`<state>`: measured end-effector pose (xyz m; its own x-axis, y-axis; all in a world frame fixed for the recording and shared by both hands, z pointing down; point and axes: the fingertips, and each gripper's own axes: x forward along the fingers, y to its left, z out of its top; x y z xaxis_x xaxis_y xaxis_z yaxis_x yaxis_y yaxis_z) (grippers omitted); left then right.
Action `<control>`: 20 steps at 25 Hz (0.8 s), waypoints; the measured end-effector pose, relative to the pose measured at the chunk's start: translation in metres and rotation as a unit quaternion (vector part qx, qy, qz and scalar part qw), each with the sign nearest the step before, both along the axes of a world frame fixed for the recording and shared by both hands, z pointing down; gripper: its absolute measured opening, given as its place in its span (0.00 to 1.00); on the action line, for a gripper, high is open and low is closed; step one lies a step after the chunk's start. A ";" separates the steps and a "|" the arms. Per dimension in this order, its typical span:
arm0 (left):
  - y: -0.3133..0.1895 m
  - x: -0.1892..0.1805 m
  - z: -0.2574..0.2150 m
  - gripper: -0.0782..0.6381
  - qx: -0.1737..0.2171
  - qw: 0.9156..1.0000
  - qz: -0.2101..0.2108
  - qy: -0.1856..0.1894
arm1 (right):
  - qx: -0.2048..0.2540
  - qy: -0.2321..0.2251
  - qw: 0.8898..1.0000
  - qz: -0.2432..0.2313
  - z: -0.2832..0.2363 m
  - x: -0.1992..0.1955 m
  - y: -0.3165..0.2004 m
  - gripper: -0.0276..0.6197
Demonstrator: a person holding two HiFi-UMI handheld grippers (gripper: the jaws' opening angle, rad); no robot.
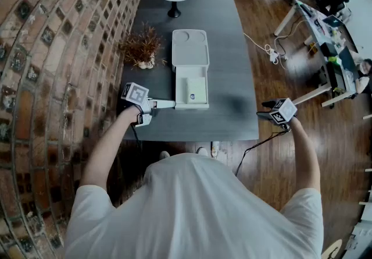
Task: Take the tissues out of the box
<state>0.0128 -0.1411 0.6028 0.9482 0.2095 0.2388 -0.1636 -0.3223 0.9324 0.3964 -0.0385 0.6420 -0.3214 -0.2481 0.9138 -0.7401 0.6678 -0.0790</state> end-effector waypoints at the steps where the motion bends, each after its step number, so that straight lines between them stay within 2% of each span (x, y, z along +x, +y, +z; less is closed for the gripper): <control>1: -0.008 -0.001 -0.001 0.57 0.025 1.000 0.002 -0.002 | 0.006 -0.003 1.000 0.004 -0.002 0.002 0.001 0.44; 3: -0.021 -0.002 -0.003 0.57 0.066 0.998 0.002 -0.005 | 0.018 -0.008 1.000 0.012 -0.005 0.007 0.003 0.44; 5: -0.030 -0.001 -0.007 0.57 0.088 0.996 -0.002 -0.005 | 0.033 -0.008 0.999 0.021 -0.009 0.014 0.003 0.44; 9: -0.041 0.000 -0.013 0.58 0.104 0.994 -0.015 -0.007 | 0.056 -0.005 0.998 0.039 -0.019 0.028 0.004 0.44; 11: -0.049 -0.001 -0.013 0.66 0.116 0.993 -0.023 -0.011 | 0.061 -0.007 0.997 0.045 -0.023 0.031 0.005 0.44; 20: -0.082 -0.016 -0.010 0.66 0.154 0.985 -0.076 -0.029 | 0.086 -0.020 0.994 0.063 -0.030 0.041 0.010 0.45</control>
